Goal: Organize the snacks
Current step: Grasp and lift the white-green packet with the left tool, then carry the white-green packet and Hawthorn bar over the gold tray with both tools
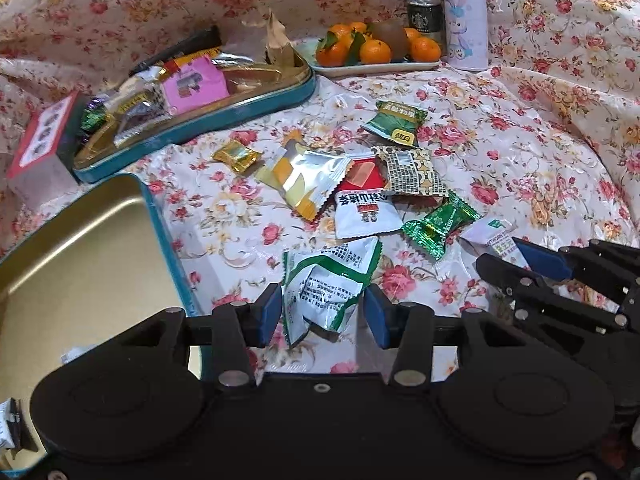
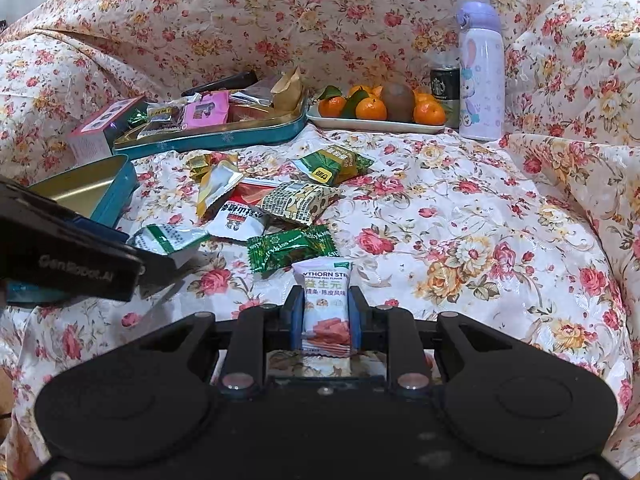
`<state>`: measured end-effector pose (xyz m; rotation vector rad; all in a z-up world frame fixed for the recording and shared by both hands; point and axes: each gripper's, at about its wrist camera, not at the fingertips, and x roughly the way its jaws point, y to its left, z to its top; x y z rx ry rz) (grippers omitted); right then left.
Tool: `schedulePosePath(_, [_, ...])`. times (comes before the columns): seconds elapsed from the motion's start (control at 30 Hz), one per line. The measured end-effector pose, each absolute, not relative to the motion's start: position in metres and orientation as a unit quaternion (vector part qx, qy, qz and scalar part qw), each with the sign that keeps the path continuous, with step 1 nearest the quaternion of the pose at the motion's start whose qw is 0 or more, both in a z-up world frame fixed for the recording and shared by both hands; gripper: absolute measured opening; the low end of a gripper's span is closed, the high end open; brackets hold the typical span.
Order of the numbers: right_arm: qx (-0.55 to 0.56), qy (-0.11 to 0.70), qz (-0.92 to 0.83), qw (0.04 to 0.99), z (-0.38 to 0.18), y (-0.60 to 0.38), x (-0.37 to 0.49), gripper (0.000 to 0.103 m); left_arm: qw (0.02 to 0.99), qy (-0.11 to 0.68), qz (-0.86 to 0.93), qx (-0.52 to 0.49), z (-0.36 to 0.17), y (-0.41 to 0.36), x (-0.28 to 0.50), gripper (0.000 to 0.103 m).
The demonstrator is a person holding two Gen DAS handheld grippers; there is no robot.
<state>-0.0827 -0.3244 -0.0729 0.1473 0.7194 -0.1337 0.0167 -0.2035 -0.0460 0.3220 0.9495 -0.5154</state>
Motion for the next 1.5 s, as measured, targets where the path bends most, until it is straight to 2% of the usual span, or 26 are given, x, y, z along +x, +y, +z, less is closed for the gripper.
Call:
schedulePosePath(0.5, [0.069,0.352,-0.064,0.931,-0.073,-0.323,-0.08,0.026,0.836,0.484,-0.229,0.121,-0.056,-0.211,0.042,0.056])
schedulePosePath(0.6, [0.068,0.352,-0.066,0.931,-0.074,-0.323,-0.079,0.026,0.836,0.488,-0.229,0.103,-0.055,-0.209,0.042,0.051])
schedulePosePath(0.9, [0.085,0.36,-0.077,0.926,-0.068,-0.326,-0.08,0.022,0.835,0.494,-0.236,0.055,-0.036,-0.194,0.03,0.047])
schedulePosePath(1.2, [0.118,0.359,-0.1,0.92,-0.052,-0.321,-0.094,0.022,0.853,0.465,-0.235,0.025,0.002,-0.151,0.01,0.047])
schedulePosePath(1.5, [0.121,0.352,-0.083,0.924,-0.027,-0.29,-0.1,0.022,0.882,0.439,-0.174,-0.001,0.022,-0.067,0.006,0.047])
